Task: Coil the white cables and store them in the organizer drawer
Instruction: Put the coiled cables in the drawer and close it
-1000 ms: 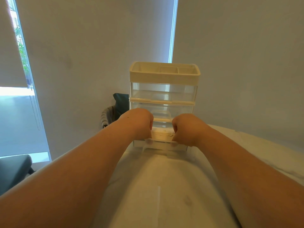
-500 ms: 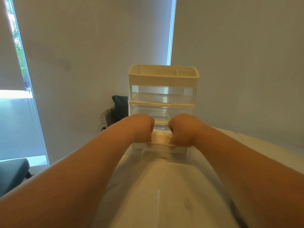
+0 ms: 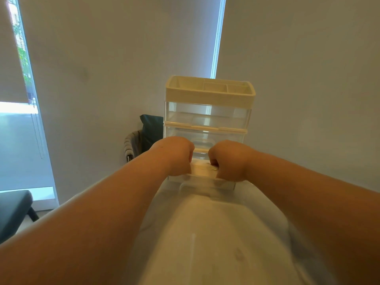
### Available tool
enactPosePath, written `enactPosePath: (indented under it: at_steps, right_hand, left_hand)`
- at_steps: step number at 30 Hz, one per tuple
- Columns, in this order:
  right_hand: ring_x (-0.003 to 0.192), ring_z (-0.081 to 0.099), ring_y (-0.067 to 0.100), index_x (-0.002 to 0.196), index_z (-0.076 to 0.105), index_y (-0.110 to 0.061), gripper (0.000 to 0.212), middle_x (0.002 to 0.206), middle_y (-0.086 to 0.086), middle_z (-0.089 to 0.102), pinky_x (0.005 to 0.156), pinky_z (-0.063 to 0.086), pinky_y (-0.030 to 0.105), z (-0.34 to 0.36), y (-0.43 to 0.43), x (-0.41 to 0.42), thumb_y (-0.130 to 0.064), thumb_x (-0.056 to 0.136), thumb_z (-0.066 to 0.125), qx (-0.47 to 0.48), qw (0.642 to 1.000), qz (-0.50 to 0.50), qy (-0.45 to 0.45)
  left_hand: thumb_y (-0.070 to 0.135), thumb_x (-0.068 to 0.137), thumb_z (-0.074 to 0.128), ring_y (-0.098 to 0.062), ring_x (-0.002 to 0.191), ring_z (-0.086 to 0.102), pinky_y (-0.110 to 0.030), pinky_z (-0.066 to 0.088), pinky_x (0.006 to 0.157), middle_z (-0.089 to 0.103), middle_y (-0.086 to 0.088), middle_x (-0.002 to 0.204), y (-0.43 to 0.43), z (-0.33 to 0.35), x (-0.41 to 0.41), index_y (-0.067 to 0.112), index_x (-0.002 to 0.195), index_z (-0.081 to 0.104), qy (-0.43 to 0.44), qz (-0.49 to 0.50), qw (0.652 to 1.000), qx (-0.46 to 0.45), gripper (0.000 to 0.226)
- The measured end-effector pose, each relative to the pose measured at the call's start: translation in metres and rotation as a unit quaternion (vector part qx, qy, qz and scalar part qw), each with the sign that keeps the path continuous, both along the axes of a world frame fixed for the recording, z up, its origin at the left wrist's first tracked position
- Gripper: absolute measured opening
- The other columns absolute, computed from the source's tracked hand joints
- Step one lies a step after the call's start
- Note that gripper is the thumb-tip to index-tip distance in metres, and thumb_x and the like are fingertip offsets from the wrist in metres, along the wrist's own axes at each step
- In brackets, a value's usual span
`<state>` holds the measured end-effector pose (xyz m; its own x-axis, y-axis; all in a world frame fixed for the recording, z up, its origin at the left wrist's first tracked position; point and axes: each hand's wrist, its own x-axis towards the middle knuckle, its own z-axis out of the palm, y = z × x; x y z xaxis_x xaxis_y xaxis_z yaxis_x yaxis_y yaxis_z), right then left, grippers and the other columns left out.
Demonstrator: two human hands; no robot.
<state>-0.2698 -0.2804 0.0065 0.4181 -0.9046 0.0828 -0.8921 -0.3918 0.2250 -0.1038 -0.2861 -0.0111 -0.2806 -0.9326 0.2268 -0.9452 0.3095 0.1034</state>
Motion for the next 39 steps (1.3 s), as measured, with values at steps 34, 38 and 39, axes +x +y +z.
enactPosePath:
  at_steps: [34, 38, 39]
  right_hand:
    - [0.120, 0.053, 0.036, 0.138, 0.048, -0.010, 0.041, 0.130, 0.017, 0.057, 0.099, 0.042, 0.044, -0.005, 0.033, 0.009, -0.029, 0.103, 0.040, 0.082, 0.992, -0.037, 0.085]
    - [0.122, 0.054, 0.033, 0.130, 0.056, -0.003, 0.039, 0.129, 0.017, 0.058, 0.100, 0.042, 0.038, -0.007, 0.026, 0.009, -0.027, 0.104, 0.041, 0.104, 0.987, -0.116, -0.044]
    - [0.120, 0.056, 0.032, 0.128, 0.057, -0.002, 0.037, 0.128, 0.017, 0.059, 0.098, 0.044, 0.039, -0.004, 0.027, 0.009, -0.026, 0.103, 0.041, 0.109, 0.983, -0.128, -0.069]
  left_hand:
    - [0.037, 0.102, 0.045, -0.027, 0.119, 0.054, -0.040, 0.042, 0.104, 0.058, -0.011, 0.129, 0.030, 0.017, -0.033, 0.012, 0.130, 0.056, -0.078, 0.062, 0.989, 0.112, 0.038]
    - [0.038, 0.098, 0.053, -0.022, 0.108, 0.057, -0.034, 0.048, 0.096, 0.058, -0.008, 0.121, 0.024, 0.022, -0.033, 0.014, 0.127, 0.056, -0.037, 0.055, 0.992, 0.106, 0.038]
    - [0.039, 0.097, 0.054, -0.017, 0.102, 0.058, -0.028, 0.049, 0.089, 0.059, -0.005, 0.116, 0.023, 0.021, -0.031, 0.015, 0.124, 0.057, -0.016, 0.051, 0.994, 0.096, 0.036]
